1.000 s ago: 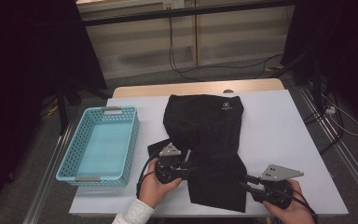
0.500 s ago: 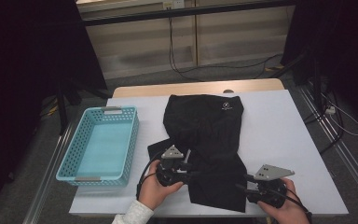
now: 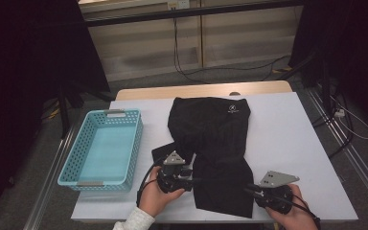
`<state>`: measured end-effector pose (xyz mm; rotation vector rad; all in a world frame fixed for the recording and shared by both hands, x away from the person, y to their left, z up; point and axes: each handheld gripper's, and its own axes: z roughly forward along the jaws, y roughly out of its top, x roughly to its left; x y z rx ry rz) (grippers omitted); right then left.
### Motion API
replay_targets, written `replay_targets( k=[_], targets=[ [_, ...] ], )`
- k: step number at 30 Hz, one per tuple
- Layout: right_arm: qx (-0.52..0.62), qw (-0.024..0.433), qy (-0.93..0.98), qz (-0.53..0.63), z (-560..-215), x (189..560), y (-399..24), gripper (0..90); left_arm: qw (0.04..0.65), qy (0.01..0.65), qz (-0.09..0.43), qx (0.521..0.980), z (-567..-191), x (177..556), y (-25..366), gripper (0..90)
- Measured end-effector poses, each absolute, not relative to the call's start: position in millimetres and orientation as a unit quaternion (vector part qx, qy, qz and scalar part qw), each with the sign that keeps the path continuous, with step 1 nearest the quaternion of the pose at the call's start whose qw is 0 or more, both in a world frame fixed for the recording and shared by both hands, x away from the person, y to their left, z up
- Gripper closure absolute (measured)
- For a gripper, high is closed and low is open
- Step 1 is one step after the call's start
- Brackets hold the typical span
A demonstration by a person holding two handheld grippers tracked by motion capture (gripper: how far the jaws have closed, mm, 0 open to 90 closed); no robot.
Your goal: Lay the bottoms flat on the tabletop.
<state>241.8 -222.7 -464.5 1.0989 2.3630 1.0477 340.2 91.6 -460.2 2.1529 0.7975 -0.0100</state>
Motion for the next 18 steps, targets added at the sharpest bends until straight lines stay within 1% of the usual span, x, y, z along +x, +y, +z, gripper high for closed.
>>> replay_targets(
  k=[1, 3, 7, 8, 12, 13, 14, 16, 18],
  targets=[
    [0.385, 0.166, 0.831, 0.366, -464.2, 241.5, -223.2, 84.4, 0.41, 0.318, -0.005, 0.855, -461.5, 340.2, 92.4, 47.8],
    [0.383, 0.161, 0.832, 0.367, -463.8, 241.3, -225.1, 88.7, 0.41, 0.316, -0.007, 0.856, -461.5, 340.3, 94.2, 49.9],
    [0.39, 0.156, 0.83, 0.366, -462.9, 239.9, -232.7, 90.0, 0.41, 0.315, -0.017, 0.856, -462.2, 338.4, 91.6, 56.6],
    [0.391, 0.152, 0.83, 0.367, -462.5, 239.3, -235.1, 90.0, 0.408, 0.313, -0.02, 0.857, -462.1, 337.5, 90.3, 59.3],
    [0.398, 0.153, 0.828, 0.364, -461.3, 236.5, -244.5, 89.5, 0.401, 0.312, -0.043, 0.86, -462.6, 335.8, 86.2, 78.1],
    [0.4, 0.153, 0.826, 0.368, -460.9, 236.4, -246.5, 86.5, 0.401, 0.31, -0.044, 0.861, -463.1, 335.3, 85.2, 80.9],
    [0.404, 0.154, 0.82, 0.375, -460.5, 236.8, -247.7, 79.8, 0.398, 0.31, -0.045, 0.862, -462.8, 335.4, 85.1, 84.2],
    [0.411, 0.162, 0.813, 0.379, -458.5, 238.4, -248.3, 73.5, 0.392, 0.312, -0.053, 0.864, -461.5, 336.0, 86.2, 86.3],
    [0.418, 0.165, 0.804, 0.389, -456.3, 240.5, -247.5, 62.0, 0.387, 0.317, -0.06, 0.864, -459.7, 337.5, 89.3, 87.4]
  ],
)
